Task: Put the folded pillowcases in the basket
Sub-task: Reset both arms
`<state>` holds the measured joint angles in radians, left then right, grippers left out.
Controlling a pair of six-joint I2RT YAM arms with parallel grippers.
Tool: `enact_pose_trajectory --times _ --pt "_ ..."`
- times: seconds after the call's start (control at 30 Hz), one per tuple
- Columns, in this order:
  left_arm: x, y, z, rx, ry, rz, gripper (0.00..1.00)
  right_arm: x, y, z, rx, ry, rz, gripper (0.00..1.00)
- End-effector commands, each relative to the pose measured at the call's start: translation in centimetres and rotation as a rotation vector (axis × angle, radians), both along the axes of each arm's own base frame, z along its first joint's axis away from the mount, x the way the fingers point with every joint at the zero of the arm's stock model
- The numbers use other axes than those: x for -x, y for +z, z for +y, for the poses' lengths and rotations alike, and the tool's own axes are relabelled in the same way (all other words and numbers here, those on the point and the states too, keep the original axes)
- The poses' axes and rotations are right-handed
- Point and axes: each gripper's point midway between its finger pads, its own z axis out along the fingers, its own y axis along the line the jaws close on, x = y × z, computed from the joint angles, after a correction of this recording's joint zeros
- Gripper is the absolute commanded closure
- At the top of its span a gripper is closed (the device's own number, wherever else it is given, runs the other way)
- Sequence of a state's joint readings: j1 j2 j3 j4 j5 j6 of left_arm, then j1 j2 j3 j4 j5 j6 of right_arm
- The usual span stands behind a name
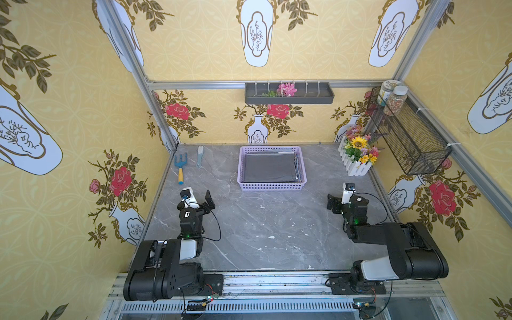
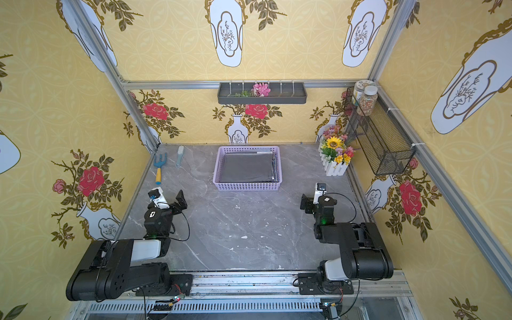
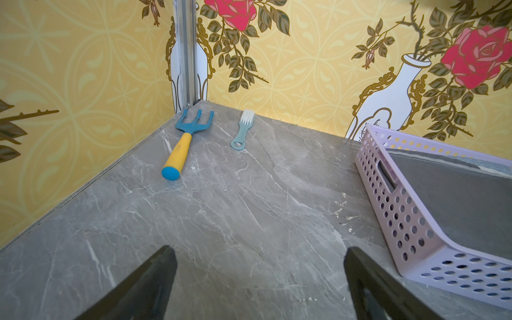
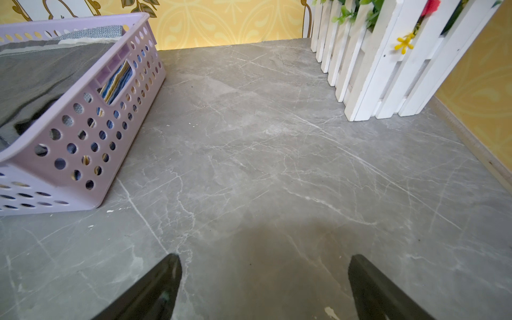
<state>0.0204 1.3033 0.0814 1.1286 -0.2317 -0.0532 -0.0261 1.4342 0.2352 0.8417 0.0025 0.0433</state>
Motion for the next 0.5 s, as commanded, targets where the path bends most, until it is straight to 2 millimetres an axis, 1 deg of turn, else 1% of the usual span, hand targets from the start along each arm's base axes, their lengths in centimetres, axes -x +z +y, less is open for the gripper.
enact_pose_trajectory --times 0.0,0.27,0.47 --pt "-0.06 0.34 -0.05 -0.001 -0.003 -0.015 0.00 -0.63 1.20 -0.07 0.014 -0.001 -0.051 0.03" --pt "-0.07 0.38 -0.06 0.000 -0.003 -0.016 0.00 -0.66 1.20 -0.09 0.015 -0.003 -0.049 0.03" --pt "-0.04 0.31 -0.04 0.000 -0.002 -0.014 0.00 -0.73 1.17 0.43 0.026 0.021 -0.045 0.03"
